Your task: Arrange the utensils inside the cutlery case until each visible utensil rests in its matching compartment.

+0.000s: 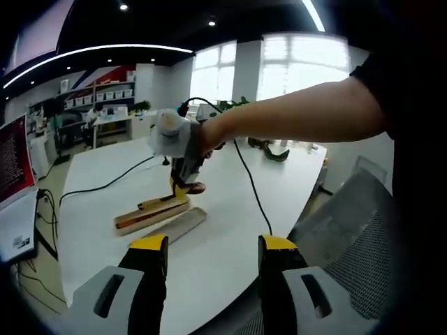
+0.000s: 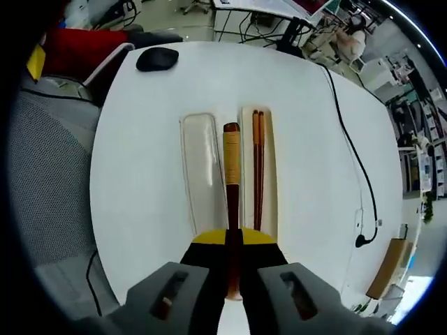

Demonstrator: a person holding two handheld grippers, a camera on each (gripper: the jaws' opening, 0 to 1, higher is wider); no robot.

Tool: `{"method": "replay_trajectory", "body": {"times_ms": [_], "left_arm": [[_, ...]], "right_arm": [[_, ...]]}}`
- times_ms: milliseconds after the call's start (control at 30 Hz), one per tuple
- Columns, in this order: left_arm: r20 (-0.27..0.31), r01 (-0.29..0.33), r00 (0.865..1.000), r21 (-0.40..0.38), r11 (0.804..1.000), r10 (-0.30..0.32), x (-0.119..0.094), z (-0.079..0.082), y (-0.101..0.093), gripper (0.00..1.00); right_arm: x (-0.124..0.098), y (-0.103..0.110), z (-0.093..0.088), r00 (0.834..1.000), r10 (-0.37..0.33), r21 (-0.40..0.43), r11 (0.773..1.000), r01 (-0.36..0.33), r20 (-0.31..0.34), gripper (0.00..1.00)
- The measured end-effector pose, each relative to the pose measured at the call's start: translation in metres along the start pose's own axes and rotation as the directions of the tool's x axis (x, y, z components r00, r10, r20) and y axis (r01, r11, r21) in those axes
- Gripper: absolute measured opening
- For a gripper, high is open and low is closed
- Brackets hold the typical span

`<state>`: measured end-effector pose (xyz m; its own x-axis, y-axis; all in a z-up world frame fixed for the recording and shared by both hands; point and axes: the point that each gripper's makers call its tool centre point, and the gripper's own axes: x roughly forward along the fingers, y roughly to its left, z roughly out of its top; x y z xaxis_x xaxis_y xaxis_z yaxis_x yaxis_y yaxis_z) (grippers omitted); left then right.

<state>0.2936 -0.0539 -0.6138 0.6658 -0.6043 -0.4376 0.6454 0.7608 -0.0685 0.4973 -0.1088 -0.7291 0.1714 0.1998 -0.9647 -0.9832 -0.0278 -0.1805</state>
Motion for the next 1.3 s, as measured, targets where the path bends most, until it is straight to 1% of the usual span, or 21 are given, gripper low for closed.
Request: {"method": "replay_trajectory", "body": {"times_ms": [67, 433, 500, 533, 733, 833, 900, 1000, 1100, 1233, 1267, 1300], "left_arm": [[0.012, 0.008, 1.000, -0.004, 1.000, -0.008, 0.000, 0.002, -0.001, 0.54], [0.004, 0.003, 1.000, -0.022, 1.000, -0.003, 0.000, -0.001, 0.002, 0.53], [-0.009, -0.008, 1.000, 0.009, 1.000, 0.008, 0.001, -0.002, 0.002, 0.53], [-0.011, -0.006, 1.000, 0.013, 1.000, 0.006, 0.001, -0.002, 0.001, 0.53], [0.002, -0.003, 1.000, -0.016, 1.000, 0.003, 0.000, -0.001, 0.002, 0.53], [-0.004, -0.003, 1.000, -0.004, 1.000, 0.003, 0.000, -0.002, 0.001, 0.53], [-0.006, -0.016, 1.000, 0.009, 1.000, 0.016, 0.000, -0.002, 0.003, 0.53], [0.008, -0.022, 1.000, -0.017, 1.000, 0.022, -0.002, 0.000, 0.006, 0.53], [0.011, -0.022, 1.000, -0.020, 1.000, 0.022, -0.002, 0.000, 0.006, 0.53], [0.004, -0.027, 1.000, -0.004, 1.000, 0.027, -0.001, -0.001, 0.005, 0.53], [-0.010, -0.040, 0.999, 0.022, 0.999, 0.040, -0.001, -0.003, 0.006, 0.53], [-0.017, -0.044, 0.999, 0.031, 0.999, 0.044, -0.001, -0.004, 0.007, 0.53]], "right_arm": [[0.001, -0.002, 0.000, 1.000, -0.004, -0.002, 1.000, 0.004, -0.002, 0.01], [0.004, -0.011, 0.006, 1.000, -0.009, -0.004, 1.000, 0.009, -0.001, 0.01], [0.005, -0.013, 0.007, 1.000, -0.012, -0.009, 1.000, 0.012, -0.005, 0.01], [0.005, -0.014, 0.007, 1.000, -0.015, -0.011, 1.000, 0.015, -0.008, 0.01], [0.006, -0.018, 0.011, 1.000, -0.020, -0.013, 1.000, 0.020, -0.004, 0.01], [0.008, -0.020, 0.011, 1.000, -0.025, -0.013, 1.000, 0.025, -0.005, 0.01], [0.008, -0.021, 0.012, 1.000, -0.027, -0.017, 1.000, 0.027, -0.005, 0.01], [0.010, -0.023, 0.012, 0.999, -0.030, -0.023, 0.999, 0.030, -0.013, 0.01], [0.012, -0.027, 0.013, 0.999, -0.035, -0.023, 0.999, 0.035, -0.013, 0.01], [0.017, -0.028, 0.015, 0.999, -0.037, -0.029, 0.999, 0.036, -0.012, 0.01], [0.018, -0.029, 0.017, 0.999, -0.037, -0.030, 0.999, 0.037, -0.010, 0.01], [0.020, -0.030, 0.017, 0.999, -0.038, -0.029, 0.999, 0.037, -0.009, 0.01]]}}
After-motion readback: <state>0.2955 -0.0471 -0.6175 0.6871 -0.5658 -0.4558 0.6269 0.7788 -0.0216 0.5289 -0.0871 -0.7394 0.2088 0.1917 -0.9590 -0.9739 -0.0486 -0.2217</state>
